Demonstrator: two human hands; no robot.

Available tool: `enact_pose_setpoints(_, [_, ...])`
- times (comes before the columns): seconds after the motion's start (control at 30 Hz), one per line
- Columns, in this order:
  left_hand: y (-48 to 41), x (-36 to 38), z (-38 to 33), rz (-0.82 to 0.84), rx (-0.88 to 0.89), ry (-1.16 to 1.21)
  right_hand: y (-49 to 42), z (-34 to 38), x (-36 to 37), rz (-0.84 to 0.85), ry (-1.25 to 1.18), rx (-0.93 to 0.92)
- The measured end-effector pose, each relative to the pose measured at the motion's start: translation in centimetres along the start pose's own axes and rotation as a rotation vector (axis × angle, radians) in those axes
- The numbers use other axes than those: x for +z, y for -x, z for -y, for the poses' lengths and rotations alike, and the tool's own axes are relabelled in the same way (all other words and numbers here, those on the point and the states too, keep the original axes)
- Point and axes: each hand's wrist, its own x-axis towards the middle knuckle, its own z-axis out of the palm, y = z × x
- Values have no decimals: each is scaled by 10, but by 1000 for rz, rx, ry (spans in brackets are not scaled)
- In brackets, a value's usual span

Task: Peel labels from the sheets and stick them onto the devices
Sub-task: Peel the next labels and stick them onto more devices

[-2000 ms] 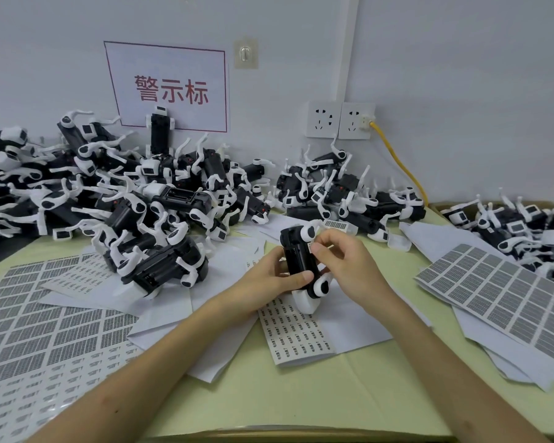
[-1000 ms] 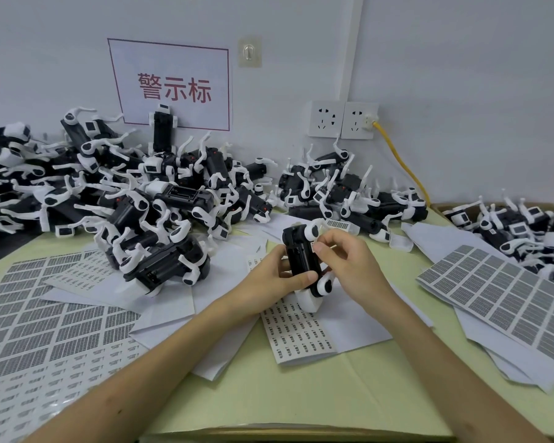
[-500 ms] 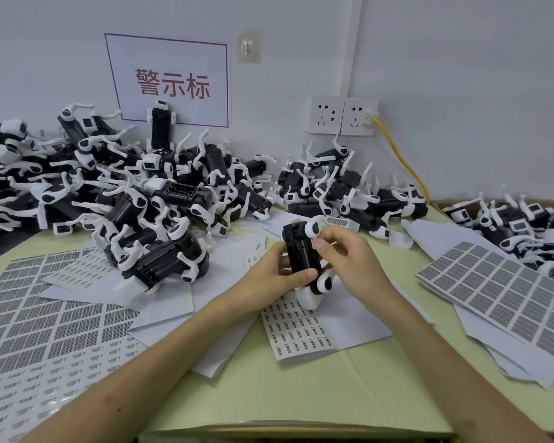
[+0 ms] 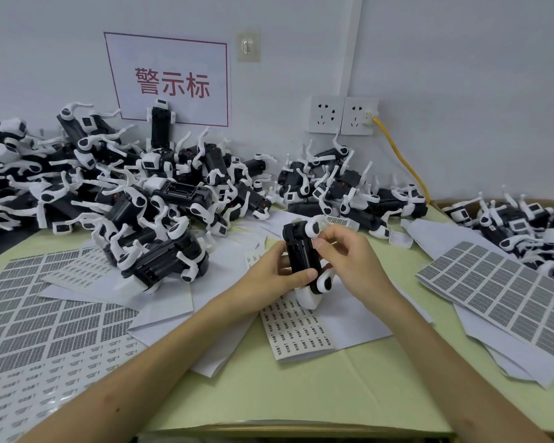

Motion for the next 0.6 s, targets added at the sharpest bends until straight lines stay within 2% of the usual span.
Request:
enact_pose_setpoints(0.33, [1, -1, 1, 2, -25, 14, -1, -4, -4, -49, -82, 78])
enact_pose_setpoints(0.6, [-1, -5, -1, 26, -110, 192, -1, -1, -1, 47, -240, 79])
